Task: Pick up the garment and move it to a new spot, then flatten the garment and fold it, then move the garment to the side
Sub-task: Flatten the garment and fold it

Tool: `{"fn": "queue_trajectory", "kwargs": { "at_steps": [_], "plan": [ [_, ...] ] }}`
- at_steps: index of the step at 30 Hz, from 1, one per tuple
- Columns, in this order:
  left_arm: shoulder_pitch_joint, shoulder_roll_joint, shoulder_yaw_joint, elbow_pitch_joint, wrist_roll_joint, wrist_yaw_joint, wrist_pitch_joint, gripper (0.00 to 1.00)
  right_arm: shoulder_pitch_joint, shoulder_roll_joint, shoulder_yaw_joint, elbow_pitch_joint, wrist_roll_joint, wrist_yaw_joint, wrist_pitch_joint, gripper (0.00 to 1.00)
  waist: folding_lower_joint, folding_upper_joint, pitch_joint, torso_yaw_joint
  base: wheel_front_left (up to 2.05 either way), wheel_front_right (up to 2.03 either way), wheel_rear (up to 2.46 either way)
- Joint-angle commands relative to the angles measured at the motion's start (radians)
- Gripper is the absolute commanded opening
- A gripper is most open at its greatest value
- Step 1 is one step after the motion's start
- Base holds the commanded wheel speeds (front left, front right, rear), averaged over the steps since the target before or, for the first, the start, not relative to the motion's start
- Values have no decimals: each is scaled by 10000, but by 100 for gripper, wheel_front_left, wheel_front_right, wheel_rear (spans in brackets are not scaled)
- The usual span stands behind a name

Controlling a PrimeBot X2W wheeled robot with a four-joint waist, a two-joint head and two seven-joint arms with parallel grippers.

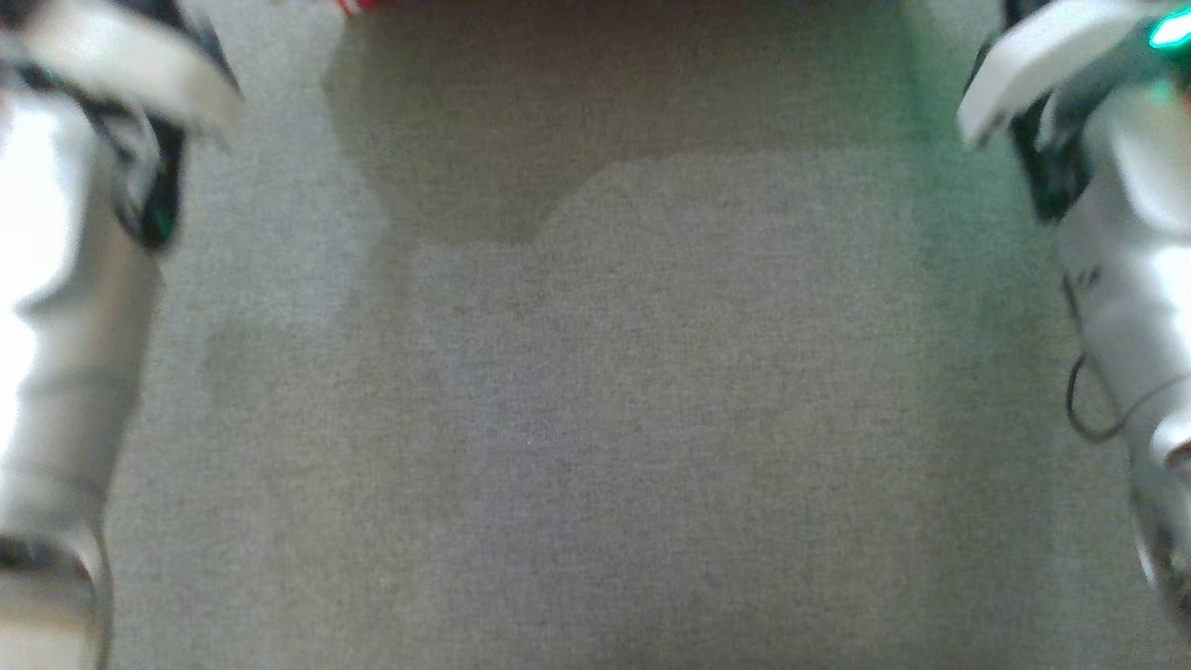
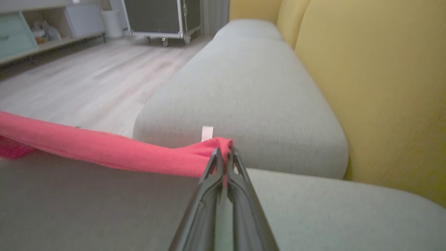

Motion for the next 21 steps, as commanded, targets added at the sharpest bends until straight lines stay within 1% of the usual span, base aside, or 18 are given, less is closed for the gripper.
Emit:
{"fn": "queue_trajectory", "kwargs": {
  "at_steps": [1, 4, 7, 8, 14, 21],
  "plan": [
    [321, 732, -119, -512, -364, 20, 178, 0, 213, 53, 436, -149, 246, 19, 205, 0, 0, 0, -397, 45, 0, 0, 0],
    [1596, 1143, -814, -1112, -1193, 20, 791, 0, 955, 32, 1255, -45, 830, 19, 944, 0, 0, 0, -842, 35, 0, 0, 0],
    [2592, 1672, -1371, -1875, -1844, 19, 1437, 0, 1612, -274, 2139, -293, 1455, 19, 1680, 0, 0, 0, -1235, 61, 0, 0, 0],
    [2592, 1672, -1371, -1875, -1844, 19, 1437, 0, 1612, -274, 2139, -293, 1455, 19, 1680, 0, 0, 0, -1235, 61, 0, 0, 0],
    [4190, 2718, -2196, -3501, -2790, 18, 2507, 0, 2610, -1195, 3636, -1387, 2953, 19, 2679, 0, 0, 0, -1989, 47, 0, 0, 0],
    [5580, 3860, -2405, -5122, -3636, 33, 3653, 0, 3324, -2242, 5181, -2731, 4598, 19, 3564, 0, 0, 0, -2666, -95, 0, 0, 0]
  ]
}}
